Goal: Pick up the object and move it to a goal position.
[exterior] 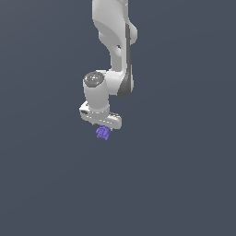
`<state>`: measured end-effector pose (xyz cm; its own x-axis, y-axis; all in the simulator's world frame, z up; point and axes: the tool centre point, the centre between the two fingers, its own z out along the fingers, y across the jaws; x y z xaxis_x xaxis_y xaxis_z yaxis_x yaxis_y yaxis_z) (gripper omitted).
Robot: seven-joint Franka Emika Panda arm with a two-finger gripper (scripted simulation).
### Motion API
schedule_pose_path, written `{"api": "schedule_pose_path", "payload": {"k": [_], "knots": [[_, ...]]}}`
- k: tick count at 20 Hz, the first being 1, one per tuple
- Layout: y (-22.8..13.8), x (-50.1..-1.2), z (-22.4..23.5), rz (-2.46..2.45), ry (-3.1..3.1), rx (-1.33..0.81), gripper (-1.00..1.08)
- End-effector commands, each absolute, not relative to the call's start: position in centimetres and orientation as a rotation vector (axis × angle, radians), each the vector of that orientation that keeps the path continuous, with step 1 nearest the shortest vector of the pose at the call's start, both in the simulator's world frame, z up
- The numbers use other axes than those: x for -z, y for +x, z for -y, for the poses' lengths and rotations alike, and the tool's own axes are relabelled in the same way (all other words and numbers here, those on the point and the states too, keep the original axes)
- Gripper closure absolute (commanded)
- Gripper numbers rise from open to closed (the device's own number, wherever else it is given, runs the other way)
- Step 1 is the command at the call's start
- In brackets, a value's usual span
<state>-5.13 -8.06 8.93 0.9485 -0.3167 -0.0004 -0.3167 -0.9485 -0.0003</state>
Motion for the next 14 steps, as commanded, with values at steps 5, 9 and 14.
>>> {"api": "schedule_pose_path", "payload": {"k": [5,9,14], "knots": [[-5.2,-6.9,8.1,-0.506,-3.100,-0.001,-0.92],[-5.3,-5.0,8.1,-0.510,-3.100,0.000,-0.92],[-5.3,-4.0,8.1,-0.511,-3.100,0.000,-0.92]]}}
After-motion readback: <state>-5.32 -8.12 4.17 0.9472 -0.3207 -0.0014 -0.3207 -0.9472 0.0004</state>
